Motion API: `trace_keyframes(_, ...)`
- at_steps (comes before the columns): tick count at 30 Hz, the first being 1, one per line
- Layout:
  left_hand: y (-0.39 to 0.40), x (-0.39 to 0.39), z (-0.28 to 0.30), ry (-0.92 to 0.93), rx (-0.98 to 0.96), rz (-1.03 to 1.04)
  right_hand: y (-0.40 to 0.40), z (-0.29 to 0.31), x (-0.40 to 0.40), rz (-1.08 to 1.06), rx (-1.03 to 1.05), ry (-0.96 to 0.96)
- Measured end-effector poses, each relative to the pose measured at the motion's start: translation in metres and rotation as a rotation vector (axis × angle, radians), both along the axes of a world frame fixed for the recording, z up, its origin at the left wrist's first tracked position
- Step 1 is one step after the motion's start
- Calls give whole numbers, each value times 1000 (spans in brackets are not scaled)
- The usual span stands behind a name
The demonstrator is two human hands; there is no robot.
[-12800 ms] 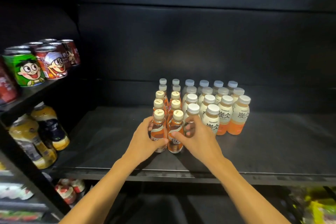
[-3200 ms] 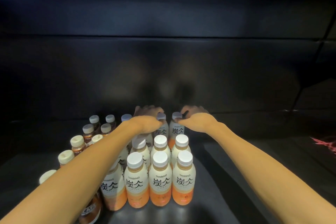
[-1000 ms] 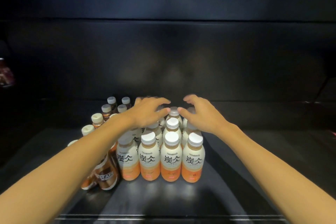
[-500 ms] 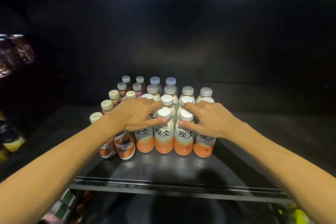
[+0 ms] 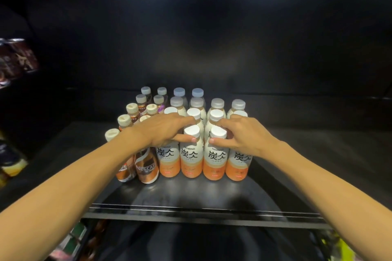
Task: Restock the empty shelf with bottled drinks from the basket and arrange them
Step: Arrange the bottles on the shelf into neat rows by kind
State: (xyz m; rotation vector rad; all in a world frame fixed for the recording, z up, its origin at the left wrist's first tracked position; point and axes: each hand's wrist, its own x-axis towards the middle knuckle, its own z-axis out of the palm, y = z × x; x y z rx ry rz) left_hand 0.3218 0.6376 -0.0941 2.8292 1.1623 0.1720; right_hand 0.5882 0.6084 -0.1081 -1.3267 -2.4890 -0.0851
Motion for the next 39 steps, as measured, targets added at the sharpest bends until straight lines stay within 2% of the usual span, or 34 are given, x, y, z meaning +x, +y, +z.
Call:
trace_keyframes(18,-44,3,-9,-55,57,18,-41,-9,10,6,30,33)
trace_keyframes(39,-77,-1,-3,-35,-10,39,-66,-11,12,52,23,123)
